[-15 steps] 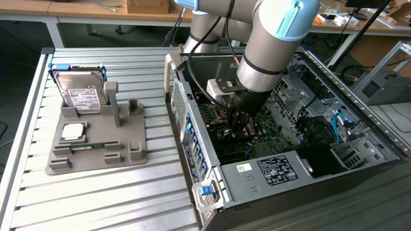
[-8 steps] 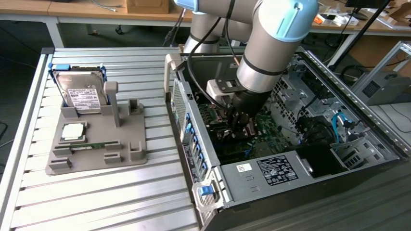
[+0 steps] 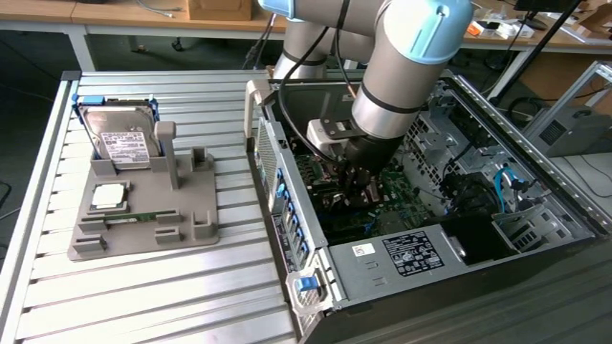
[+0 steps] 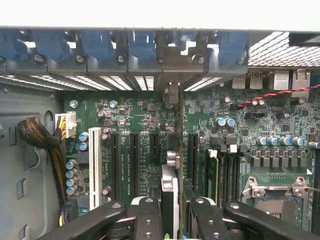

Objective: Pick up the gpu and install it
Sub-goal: 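Insert the gpu into the slot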

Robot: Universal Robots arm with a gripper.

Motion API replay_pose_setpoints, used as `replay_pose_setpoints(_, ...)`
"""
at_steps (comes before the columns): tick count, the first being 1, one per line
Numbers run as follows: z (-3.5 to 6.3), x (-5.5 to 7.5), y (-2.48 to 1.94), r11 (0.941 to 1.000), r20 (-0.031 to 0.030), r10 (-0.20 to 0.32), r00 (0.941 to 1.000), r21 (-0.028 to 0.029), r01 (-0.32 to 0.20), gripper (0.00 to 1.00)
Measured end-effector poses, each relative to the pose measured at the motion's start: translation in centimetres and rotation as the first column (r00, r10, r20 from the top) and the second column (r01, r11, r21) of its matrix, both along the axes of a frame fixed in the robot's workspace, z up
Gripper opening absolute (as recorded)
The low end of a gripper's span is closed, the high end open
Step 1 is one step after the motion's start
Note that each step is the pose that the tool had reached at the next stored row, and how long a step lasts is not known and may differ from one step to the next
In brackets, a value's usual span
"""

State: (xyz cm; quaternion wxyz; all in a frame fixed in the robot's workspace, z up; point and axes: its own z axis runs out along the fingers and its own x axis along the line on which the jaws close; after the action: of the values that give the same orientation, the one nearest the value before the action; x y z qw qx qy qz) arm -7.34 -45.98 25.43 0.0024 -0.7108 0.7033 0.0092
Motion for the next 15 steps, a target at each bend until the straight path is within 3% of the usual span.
replay_pose_setpoints(15,-0.14,-0.03,0.08,1.0,-0.0002,0.0,1.0,-0.001,0.0,0.27)
